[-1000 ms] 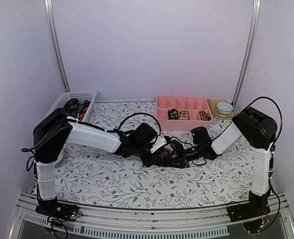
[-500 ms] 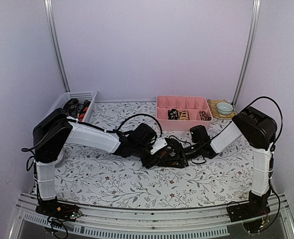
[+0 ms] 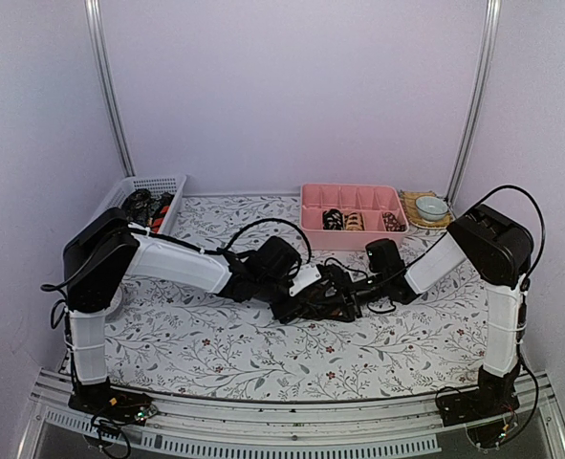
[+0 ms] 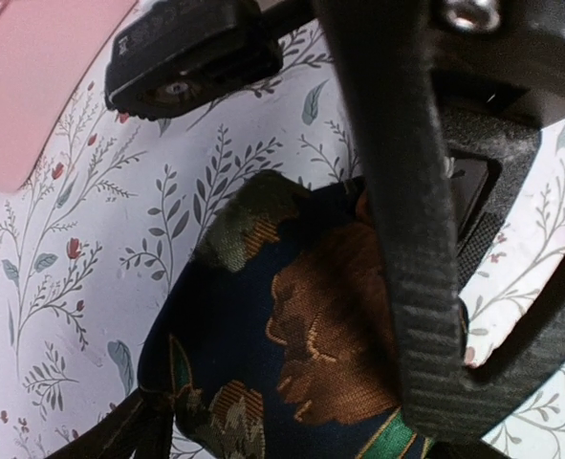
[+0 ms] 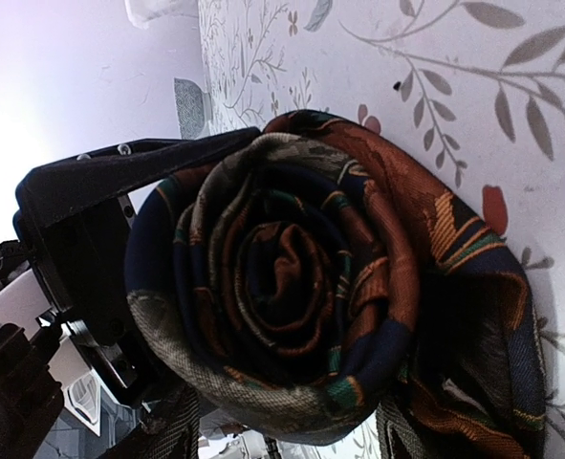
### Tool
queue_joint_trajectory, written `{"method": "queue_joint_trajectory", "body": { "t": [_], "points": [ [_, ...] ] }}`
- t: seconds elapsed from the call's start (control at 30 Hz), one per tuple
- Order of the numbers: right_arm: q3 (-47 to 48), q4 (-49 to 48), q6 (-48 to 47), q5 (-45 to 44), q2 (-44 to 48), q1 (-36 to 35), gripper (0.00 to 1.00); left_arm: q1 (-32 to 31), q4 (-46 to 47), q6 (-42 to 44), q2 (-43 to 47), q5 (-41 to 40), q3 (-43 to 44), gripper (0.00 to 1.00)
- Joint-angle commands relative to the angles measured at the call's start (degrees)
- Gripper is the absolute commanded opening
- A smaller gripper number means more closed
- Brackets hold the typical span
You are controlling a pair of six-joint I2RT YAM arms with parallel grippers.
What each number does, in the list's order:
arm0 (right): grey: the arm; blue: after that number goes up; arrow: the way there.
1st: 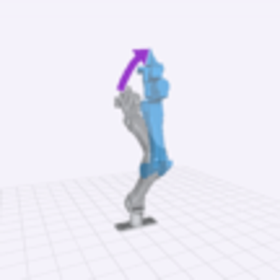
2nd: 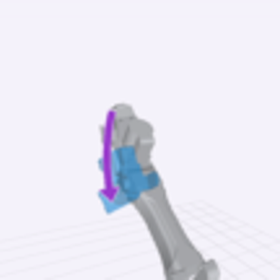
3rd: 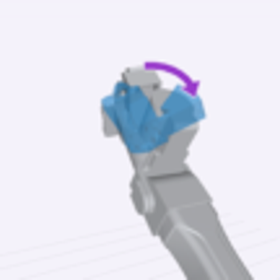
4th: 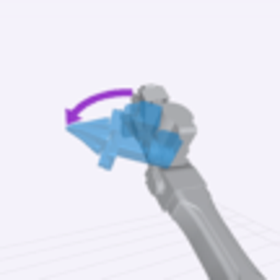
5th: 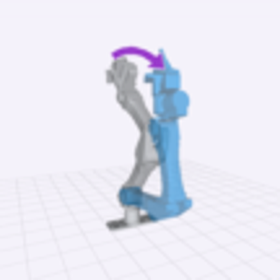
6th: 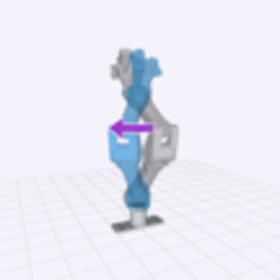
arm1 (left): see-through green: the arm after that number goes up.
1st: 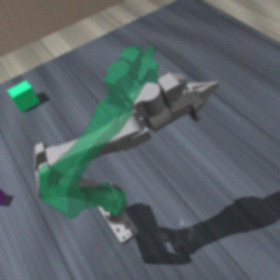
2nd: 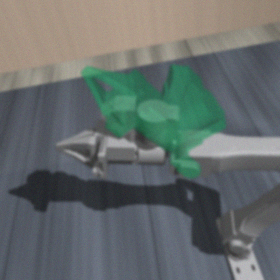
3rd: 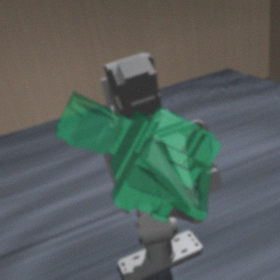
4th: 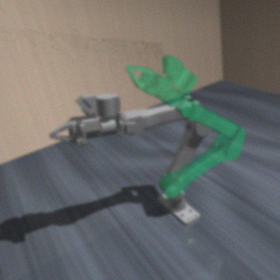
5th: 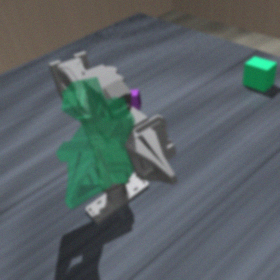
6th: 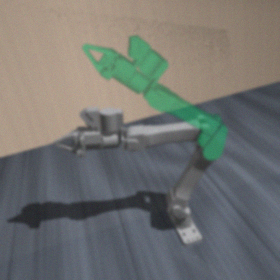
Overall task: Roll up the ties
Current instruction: Roll the tie at the center of the board.
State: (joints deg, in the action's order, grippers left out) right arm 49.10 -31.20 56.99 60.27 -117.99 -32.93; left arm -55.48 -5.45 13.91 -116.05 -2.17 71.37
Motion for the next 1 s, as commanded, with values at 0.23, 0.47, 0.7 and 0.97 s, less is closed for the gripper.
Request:
{"method": "queue_joint_trajectory", "body": {
  "t": [0.23,0.47,0.7,0.97],
  "points": [
    [-2.90,-7.26,7.41,-5.18,-6.95,1.17,0.52,0.38,-2.30,1.52,0.05,5.34,0.69,0.87],
    [-3.66,-11.11,9.94,-4.41,-9.67,1.14,0.46,2.62,-0.60,-3.90,8.46,9.26,-2.76,1.00],
    [-3.95,-11.72,10.24,-4.48,-10.06,1.17,0.45,10.21,5.28,-23.03,14.96,18.45,-7.00,1.00],
    [-4.28,-12.15,10.29,-4.64,-9.98,1.20,0.45,15.60,16.50,-46.37,8.99,29.18,-11.57,1.00]
  ]
}}
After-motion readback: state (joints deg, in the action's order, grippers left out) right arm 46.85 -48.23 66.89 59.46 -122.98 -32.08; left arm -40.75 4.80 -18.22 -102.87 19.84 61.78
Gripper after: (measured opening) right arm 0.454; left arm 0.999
